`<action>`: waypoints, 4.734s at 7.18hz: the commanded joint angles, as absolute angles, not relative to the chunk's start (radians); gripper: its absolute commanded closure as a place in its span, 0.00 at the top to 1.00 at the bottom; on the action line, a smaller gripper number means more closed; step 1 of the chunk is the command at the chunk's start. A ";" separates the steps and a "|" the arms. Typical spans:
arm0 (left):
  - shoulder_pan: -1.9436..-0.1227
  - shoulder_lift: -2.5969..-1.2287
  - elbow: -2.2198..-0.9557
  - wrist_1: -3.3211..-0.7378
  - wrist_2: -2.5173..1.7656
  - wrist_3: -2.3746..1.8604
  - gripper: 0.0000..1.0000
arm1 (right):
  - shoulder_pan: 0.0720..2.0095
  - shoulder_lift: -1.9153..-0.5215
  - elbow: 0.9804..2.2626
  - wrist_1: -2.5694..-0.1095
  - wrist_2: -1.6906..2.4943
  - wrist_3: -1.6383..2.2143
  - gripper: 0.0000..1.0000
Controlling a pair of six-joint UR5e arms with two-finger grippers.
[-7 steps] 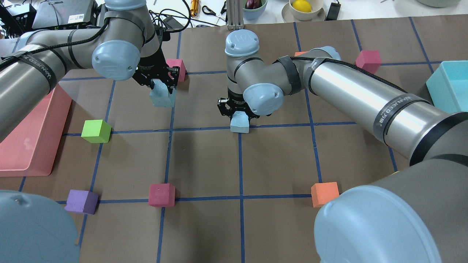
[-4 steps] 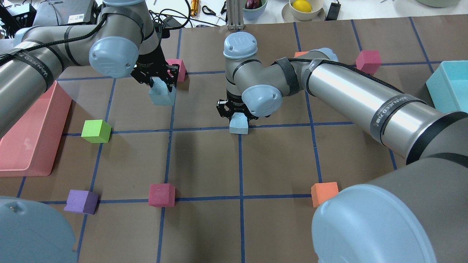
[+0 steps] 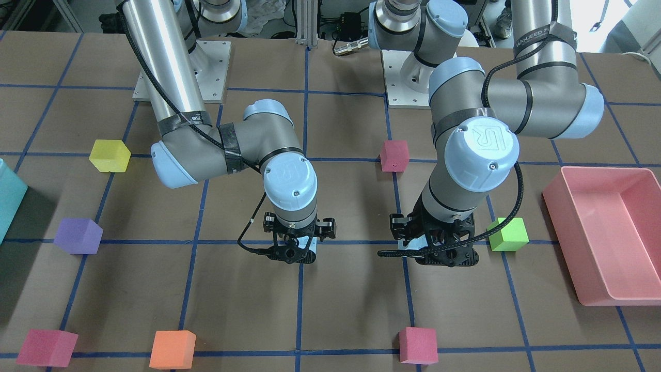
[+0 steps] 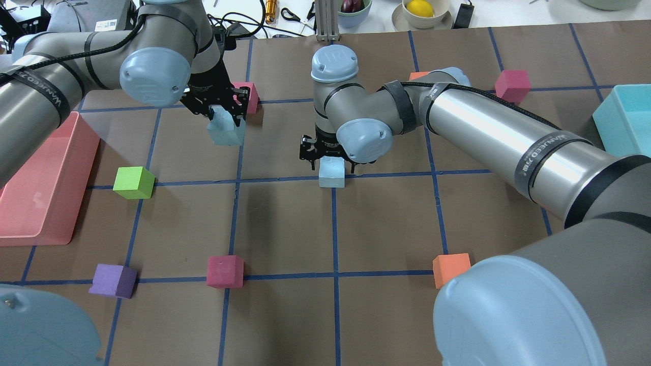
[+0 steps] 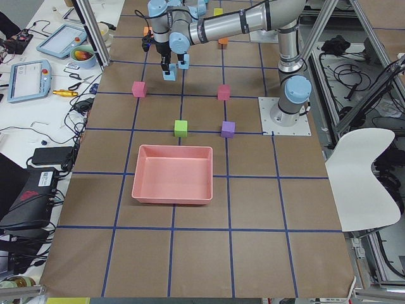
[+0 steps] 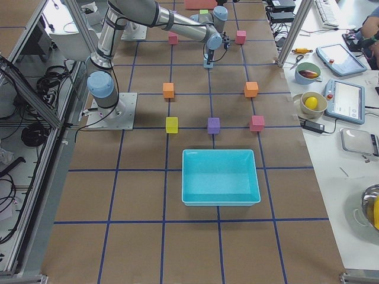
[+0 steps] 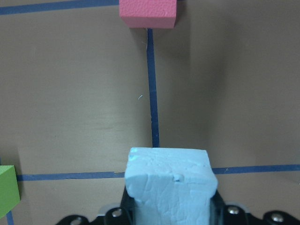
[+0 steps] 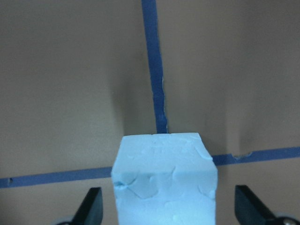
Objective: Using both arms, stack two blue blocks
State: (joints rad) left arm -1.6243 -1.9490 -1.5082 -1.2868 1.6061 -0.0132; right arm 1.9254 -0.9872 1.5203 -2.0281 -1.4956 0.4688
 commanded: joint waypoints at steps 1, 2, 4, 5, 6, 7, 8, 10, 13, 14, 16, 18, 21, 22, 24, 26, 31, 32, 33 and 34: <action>-1.658 -1.953 -1.508 -1.290 1.566 -0.078 0.01 | 1.899 -1.026 1.465 -1.988 -1.509 0.451 1.00; -1.681 -1.954 -1.508 -1.289 1.560 -0.115 0.01 | 1.866 -1.066 1.430 -1.908 -1.520 0.410 1.00; -1.744 -1.959 -1.514 -1.287 1.559 -0.164 0.01 | 1.771 -1.162 1.420 -1.804 -1.540 0.310 1.00; -1.791 -1.971 -1.508 -1.276 1.559 -0.236 0.01 | 1.731 -1.214 1.430 -1.731 -1.548 0.219 1.00; -1.846 -1.977 -1.503 -1.244 1.507 -0.309 0.01 | 1.691 -1.256 1.430 -1.673 -1.549 0.146 1.00; -1.894 -1.996 -1.505 -1.238 1.497 -0.365 0.01 | 1.671 -1.303 1.440 -1.643 -1.549 0.121 1.00; -1.925 -2.020 -1.505 -1.208 1.499 -0.389 0.01 | 1.651 -1.342 1.481 -1.641 -1.552 0.083 1.00; -1.931 -2.054 -1.502 -1.151 1.502 -0.408 0.01 | 1.640 -1.437 1.605 -1.660 -1.552 0.075 1.00; -1.934 -2.068 -1.502 -1.150 1.503 -0.411 0.01 | 1.637 -1.470 1.597 -1.649 -1.554 0.089 1.00; -1.934 -2.068 -1.502 -1.150 1.503 -0.410 0.01 | 1.629 -1.479 1.580 -1.629 -1.580 0.078 1.00; -1.934 -2.068 -1.514 -1.152 1.505 -0.411 0.09 | 1.594 -1.497 1.585 -1.628 -1.572 0.025 1.00; -1.934 -2.083 -1.514 -1.151 1.505 -0.410 0.51 | 1.528 -1.522 1.586 -1.621 -1.574 -0.041 1.00; -1.934 -2.088 -1.500 -1.150 1.506 -0.416 1.00 | 1.535 -1.577 1.603 -1.620 -1.580 -0.029 1.00; -1.933 -2.050 -1.499 -1.152 1.506 -0.411 1.00 | 1.539 -1.592 1.614 -1.620 -1.580 -0.023 1.00; -1.898 -1.976 -1.476 -1.237 1.575 -0.393 1.00 | 1.540 -1.617 1.643 -1.620 -1.580 0.008 1.00; -1.775 -1.857 -1.457 -1.334 1.549 -0.193 1.00 | 1.543 -1.635 1.661 -1.620 -1.574 0.012 1.00; -1.599 -1.554 -1.482 -1.578 1.568 0.075 1.00 | 1.548 -1.651 1.674 -1.568 -1.569 0.012 1.00; -1.576 -1.537 -1.503 -1.575 1.566 0.112 1.00 | 1.549 -1.649 1.674 -1.568 -1.569 0.012 1.00; -1.574 -1.520 -1.535 -1.572 1.563 0.110 1.00 | 1.551 -1.649 1.674 -1.568 -1.571 0.012 1.00; -1.572 -1.516 -1.555 -1.551 1.562 0.103 1.00 | 1.557 -1.649 1.674 -1.568 -1.574 0.014 1.00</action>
